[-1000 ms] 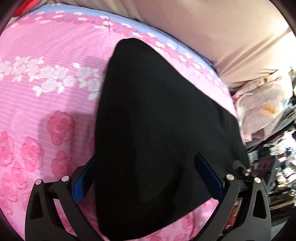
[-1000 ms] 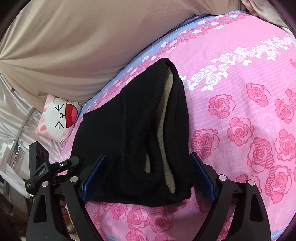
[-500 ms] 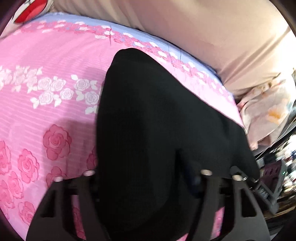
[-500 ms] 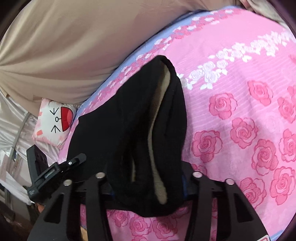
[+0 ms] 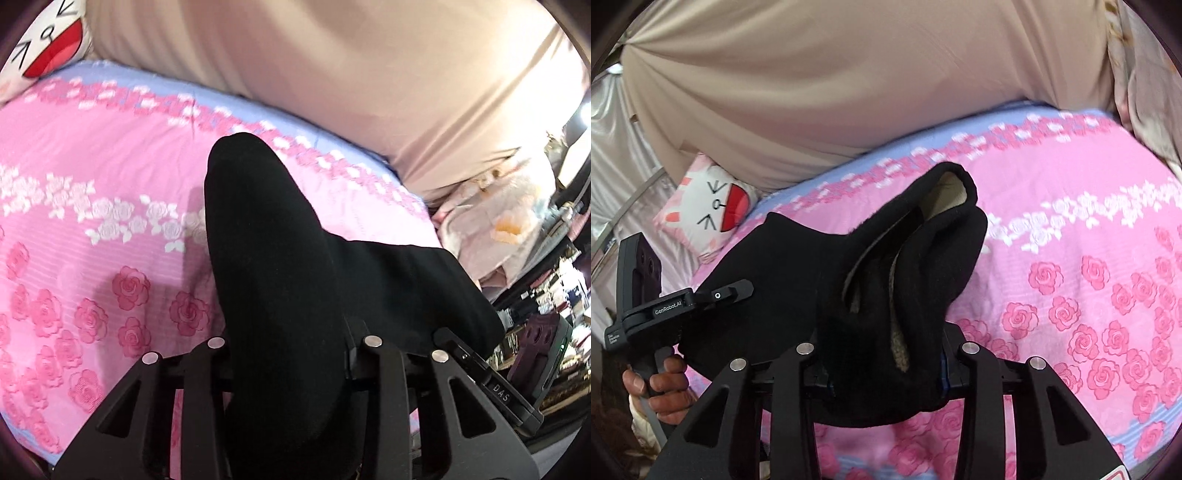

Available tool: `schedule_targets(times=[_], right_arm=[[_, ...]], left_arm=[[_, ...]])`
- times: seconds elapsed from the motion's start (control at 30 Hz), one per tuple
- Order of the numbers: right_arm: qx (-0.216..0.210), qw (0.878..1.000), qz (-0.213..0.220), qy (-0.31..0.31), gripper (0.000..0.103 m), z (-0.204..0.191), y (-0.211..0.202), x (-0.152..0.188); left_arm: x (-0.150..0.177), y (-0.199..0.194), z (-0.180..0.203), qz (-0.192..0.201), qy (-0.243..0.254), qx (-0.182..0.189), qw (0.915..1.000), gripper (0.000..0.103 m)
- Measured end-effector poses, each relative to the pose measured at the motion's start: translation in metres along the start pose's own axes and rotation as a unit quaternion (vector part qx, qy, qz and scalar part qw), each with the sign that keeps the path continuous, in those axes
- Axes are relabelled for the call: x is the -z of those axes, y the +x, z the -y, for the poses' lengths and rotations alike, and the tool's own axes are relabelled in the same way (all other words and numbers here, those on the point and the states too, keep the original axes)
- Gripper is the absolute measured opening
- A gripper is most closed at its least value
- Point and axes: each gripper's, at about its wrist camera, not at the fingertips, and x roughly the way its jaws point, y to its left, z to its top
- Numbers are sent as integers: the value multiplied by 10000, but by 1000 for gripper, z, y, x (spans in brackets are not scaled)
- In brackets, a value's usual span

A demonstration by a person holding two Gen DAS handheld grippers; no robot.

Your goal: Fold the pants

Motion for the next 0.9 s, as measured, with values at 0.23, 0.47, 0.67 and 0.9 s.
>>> schedule_targets(times=[0.23, 0.47, 0.67, 0.9], right_arm=[[-225, 9980, 529, -262, 36, -19, -44, -10], [-353, 9914, 1106, -597, 36, -37, -76, -37], [-460, 9816, 1616, -909, 36, -49, -89, -78], [-622, 9685, 2143, -1109, 36, -62, -77, -131]], left_arm=[[-3, -49, 26, 578, 389, 184, 9974, 33], [-24, -81, 54, 1204, 766, 304, 9893, 33], [-57, -96, 69, 1702, 1006, 329, 9797, 33], [-110, -94, 78, 2259, 1258, 192, 9658, 34]])
